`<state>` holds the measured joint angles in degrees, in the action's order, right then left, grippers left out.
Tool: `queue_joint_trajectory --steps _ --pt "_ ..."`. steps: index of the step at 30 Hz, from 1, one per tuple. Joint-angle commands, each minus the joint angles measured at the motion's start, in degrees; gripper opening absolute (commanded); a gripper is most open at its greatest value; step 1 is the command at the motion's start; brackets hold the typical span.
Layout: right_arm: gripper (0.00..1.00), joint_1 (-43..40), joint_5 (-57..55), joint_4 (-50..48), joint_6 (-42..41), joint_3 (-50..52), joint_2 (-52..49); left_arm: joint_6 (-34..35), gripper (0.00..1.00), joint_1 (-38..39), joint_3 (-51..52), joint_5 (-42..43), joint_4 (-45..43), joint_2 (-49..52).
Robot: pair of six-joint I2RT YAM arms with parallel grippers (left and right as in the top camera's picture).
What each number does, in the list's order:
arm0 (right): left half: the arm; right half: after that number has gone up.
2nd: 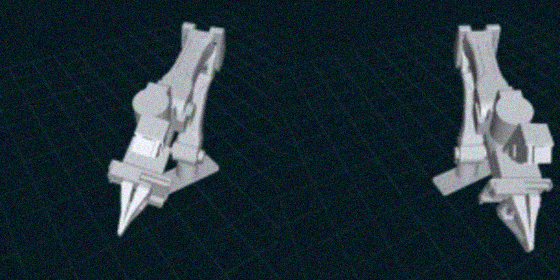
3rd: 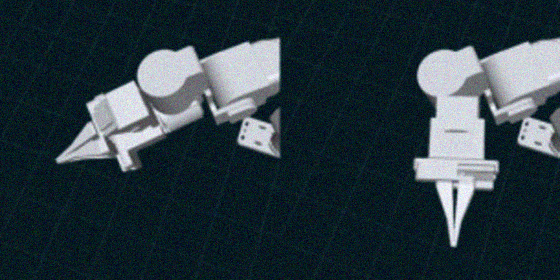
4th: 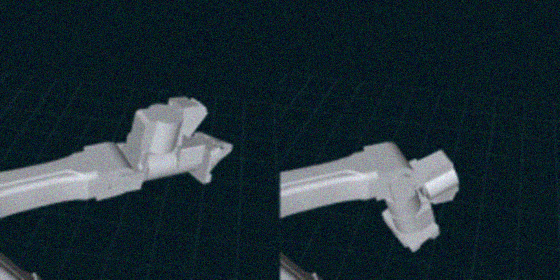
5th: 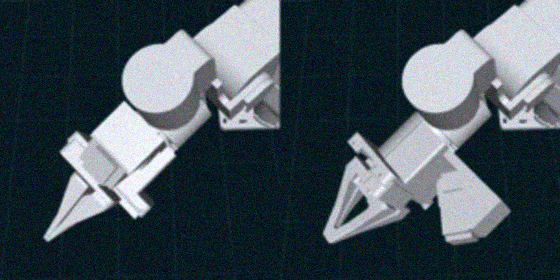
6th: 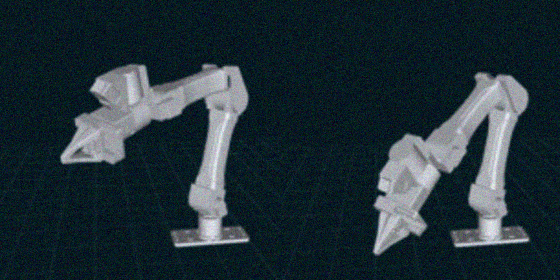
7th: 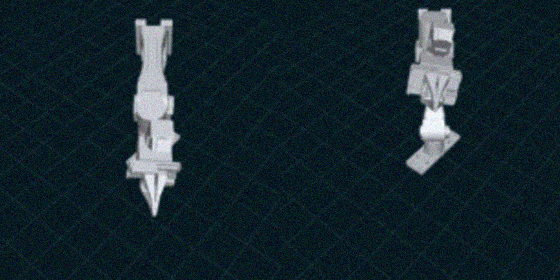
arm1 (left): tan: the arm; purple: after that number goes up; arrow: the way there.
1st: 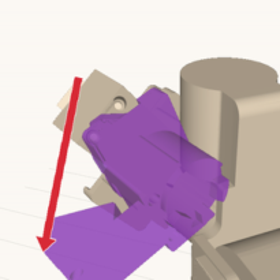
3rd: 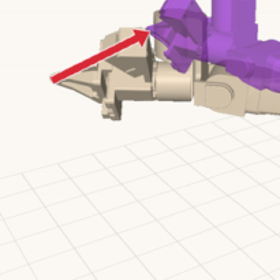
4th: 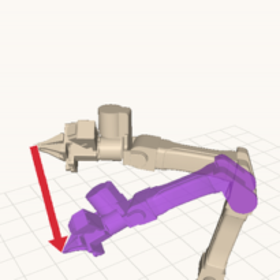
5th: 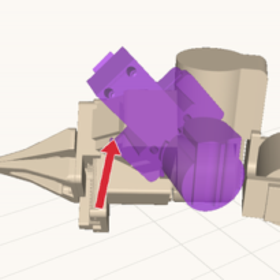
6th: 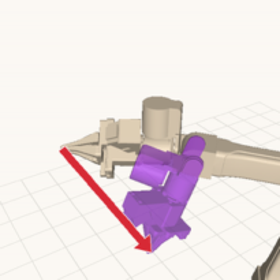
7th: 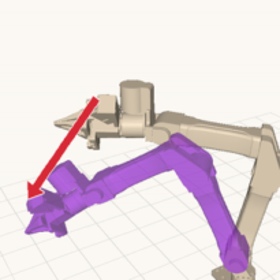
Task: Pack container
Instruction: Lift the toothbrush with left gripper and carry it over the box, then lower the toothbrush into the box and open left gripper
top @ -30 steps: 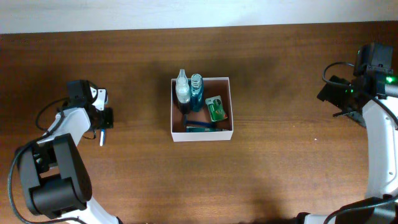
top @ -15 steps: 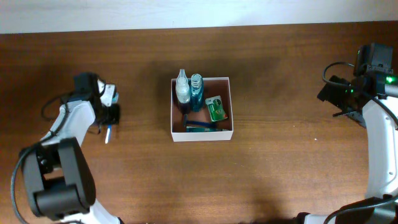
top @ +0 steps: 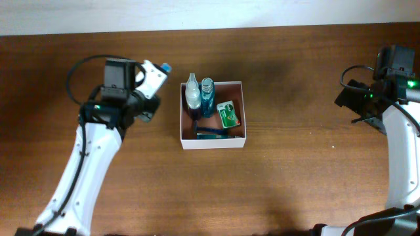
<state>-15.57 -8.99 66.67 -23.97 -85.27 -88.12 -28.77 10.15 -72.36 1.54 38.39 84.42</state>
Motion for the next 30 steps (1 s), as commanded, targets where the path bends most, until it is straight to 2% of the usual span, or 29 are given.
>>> queue_joint_trajectory --steps 1,10,15,28,30 --pt "0.99 -0.22 -0.7 0.0 -0.33 -0.28 -0.11 -8.2 0.0 4.04 -0.79 0.7 0.02 -3.89" --pt "0.99 -0.22 -0.7 0.0 -0.33 -0.28 -0.11 -17.68 0.0 16.09 -0.76 6.32 -0.2 -4.74" --pt "0.99 -0.22 -0.7 0.0 -0.35 -0.28 -0.11 -18.53 0.0 20.28 -0.76 6.36 -2.67 -1.77" --pt "0.99 -0.22 -0.7 0.0 -0.33 -0.28 -0.11 -18.53 0.01 21.84 -0.76 6.16 -5.25 8.66" --pt "0.99 -0.22 -0.7 -0.02 -0.33 -0.28 -0.11 -18.51 0.11 21.77 -0.76 6.14 -5.62 9.16"
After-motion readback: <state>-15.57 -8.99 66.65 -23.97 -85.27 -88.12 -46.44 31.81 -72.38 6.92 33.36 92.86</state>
